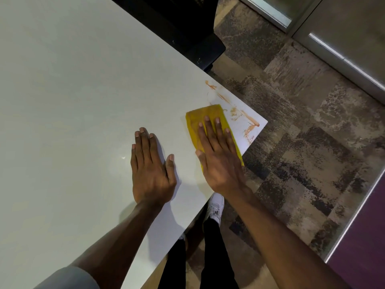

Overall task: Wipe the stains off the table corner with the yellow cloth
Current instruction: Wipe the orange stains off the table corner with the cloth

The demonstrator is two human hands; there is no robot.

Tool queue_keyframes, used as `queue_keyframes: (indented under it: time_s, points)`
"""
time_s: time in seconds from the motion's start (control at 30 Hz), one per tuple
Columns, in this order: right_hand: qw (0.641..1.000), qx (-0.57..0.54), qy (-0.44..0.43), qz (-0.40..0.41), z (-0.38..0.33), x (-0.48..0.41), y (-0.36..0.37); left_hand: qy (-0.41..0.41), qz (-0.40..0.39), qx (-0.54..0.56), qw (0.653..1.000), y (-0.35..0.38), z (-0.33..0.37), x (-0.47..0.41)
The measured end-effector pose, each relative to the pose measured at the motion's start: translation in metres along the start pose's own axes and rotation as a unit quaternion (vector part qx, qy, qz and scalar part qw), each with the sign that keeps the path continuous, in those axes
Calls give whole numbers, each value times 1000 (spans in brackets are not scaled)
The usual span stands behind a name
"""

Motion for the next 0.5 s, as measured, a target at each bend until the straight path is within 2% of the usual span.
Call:
queue_keyframes:
  time_s: [0.2,0.5]
  points:
    - [999,3,-49,-12,-14,54,23,2,-4,6,1000,0,0,0]
    - [1000,14,16,-11,10,-52,-24,7,10,-5,1000,3,-2,0]
Point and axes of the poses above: each hand's wrist, its own x-axis away from the middle knuckle, its own y-axis out of the palm, z = x × y, the point moved 7 cm from there along -x, towards the middle knuckle, and after that the axes turned 12 degrees about -z, right-handed, at the moved point
